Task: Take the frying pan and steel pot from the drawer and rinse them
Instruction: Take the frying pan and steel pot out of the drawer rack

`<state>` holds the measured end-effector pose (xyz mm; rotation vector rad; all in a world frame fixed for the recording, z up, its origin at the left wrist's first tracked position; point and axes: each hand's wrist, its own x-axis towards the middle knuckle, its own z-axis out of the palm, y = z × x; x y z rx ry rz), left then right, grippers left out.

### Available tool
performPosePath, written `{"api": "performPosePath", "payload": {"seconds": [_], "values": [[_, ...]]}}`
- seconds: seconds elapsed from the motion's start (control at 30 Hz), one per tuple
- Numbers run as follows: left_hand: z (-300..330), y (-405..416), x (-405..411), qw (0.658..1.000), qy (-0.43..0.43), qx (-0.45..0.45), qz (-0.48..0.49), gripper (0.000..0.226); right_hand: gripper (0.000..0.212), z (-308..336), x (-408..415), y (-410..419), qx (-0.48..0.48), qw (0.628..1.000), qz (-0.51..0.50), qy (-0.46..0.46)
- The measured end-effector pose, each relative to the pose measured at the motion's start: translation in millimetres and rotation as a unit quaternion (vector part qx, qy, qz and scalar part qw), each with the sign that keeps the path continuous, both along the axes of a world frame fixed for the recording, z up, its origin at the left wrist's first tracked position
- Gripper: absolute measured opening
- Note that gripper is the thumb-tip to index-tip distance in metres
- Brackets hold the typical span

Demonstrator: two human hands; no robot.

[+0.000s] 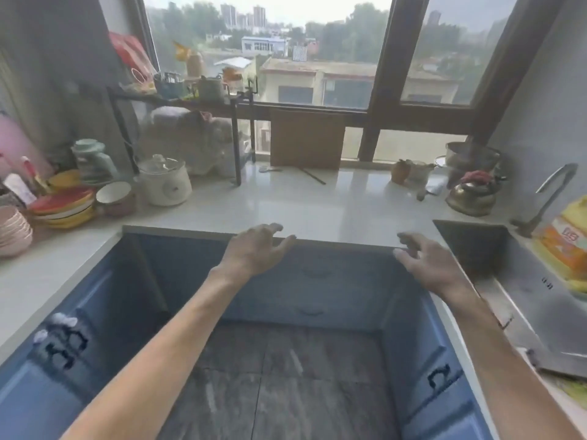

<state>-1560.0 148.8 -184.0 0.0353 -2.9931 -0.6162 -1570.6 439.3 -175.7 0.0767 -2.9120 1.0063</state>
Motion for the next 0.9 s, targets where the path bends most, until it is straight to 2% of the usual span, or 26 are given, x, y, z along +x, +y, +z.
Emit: {"api": "performPosePath", "payload": {"seconds": [0.13, 0.23, 0.33, 0.43, 0.53, 0.67, 0.73, 0.8, 0.9], "values": [[-73, 0, -89, 0.996, -0.082, 0.042, -0.009, 0.051, 0.036, -78, -92, -2, -0.019, 0.994, 0.024, -0.106], [-142, 3, -148, 0.984, -0.13, 0.119, -0.031, 0.042, 0.026, -144, -146, -7, -0.063, 0.982, -0.001, -0.176], [-219, 6, -210, 0.963, -0.182, 0.197, -0.027, 0.039, 0.019, -218, -193, -19, -0.1, 0.968, -0.024, -0.23], [-304, 10, -262, 0.928, -0.243, 0.283, 0.012, 0.04, 0.02, -294, -252, -30, -0.121, 0.947, -0.029, -0.296], [-375, 15, -301, 0.91, -0.282, 0.304, 0.024, 0.046, 0.025, -363, -306, -45, -0.13, 0.935, -0.024, -0.328], [-455, 22, -366, 0.913, -0.291, 0.285, 0.005, 0.056, 0.033, -451, -376, -64, -0.134, 0.938, 0.0, -0.321], [-487, 27, -396, 0.908, -0.283, 0.308, 0.021, 0.055, 0.037, -489, -403, -70, -0.153, 0.93, -0.012, -0.334], [-512, 32, -417, 0.911, -0.272, 0.31, 0.022, 0.046, 0.037, -520, -420, -73, -0.168, 0.927, 0.0, -0.336], [-543, 29, -429, 0.932, -0.214, 0.292, 0.011, 0.026, 0.02, -543, -437, -76, -0.162, 0.937, 0.042, -0.306]]}}
